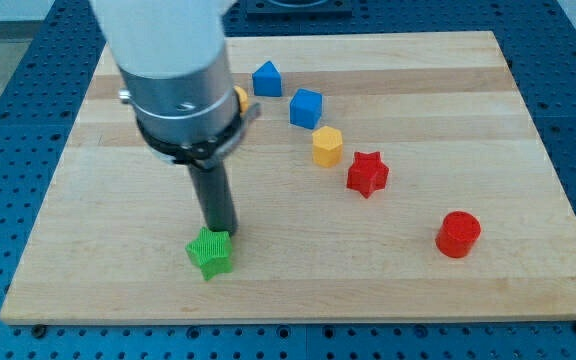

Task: Separate the green blocks

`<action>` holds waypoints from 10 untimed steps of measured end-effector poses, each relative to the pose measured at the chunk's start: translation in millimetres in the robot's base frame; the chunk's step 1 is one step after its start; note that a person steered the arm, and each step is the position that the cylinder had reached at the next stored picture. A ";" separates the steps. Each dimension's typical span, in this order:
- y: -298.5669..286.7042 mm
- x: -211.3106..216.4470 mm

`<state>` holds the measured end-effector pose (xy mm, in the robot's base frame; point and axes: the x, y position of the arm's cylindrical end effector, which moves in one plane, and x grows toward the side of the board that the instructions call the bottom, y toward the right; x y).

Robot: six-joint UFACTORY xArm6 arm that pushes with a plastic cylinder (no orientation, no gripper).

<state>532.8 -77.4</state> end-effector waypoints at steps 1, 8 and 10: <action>17.0 1.2; -37.3 -38.0; 34.1 -30.5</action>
<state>502.4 -43.3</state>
